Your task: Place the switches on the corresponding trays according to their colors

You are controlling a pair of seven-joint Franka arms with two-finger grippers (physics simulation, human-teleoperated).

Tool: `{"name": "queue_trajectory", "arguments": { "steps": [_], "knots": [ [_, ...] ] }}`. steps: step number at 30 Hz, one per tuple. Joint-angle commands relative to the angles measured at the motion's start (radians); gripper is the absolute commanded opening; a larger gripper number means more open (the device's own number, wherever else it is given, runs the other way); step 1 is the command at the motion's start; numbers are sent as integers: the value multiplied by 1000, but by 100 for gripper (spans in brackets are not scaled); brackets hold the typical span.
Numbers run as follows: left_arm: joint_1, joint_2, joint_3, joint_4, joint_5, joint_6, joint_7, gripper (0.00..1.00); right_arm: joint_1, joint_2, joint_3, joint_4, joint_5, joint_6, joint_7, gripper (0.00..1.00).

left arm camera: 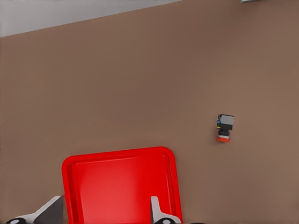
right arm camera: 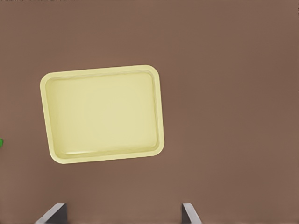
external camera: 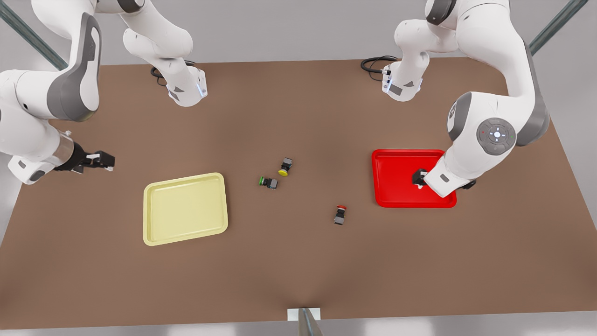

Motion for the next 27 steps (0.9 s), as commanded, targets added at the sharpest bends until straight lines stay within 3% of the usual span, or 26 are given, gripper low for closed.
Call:
{"name": "queue_trajectory", "arguments": {
  "steps": [1, 5, 7, 11, 14, 19, 23, 27],
  "knots": [
    [0, 1, 0, 0, 7, -1, 0, 100, 4, 0, 0, 0, 0, 0, 0, 100],
    [-121, 176, -5, 81, -2, 5, -76, 100, 128, 6, 3, -2, 0, 3, 15, 100],
    [-229, 345, -3, 106, 3, 163, -255, 100, 192, 7, 31, -21, 3, 3, 270, 100],
    [-278, 492, -5, 107, -8, 297, -359, 100, 274, 17, 170, -149, 6, 146, 614, 100],
    [-295, 528, -5, 100, 0, 361, -338, 100, 393, 30, 184, -248, 6, 287, 816, 100],
    [-295, 569, 0, 98, 18, 466, -161, 100, 409, 59, 273, -416, -8, 490, 1014, 100],
    [-293, 598, -2, 98, 53, 495, -144, 100, 441, 173, 354, -322, -14, 530, 1247, 100],
    [-293, 623, -2, 97, 50, 506, -153, 100, 518, 309, 357, -232, -104, 554, 1394, 100]
  ]
}}
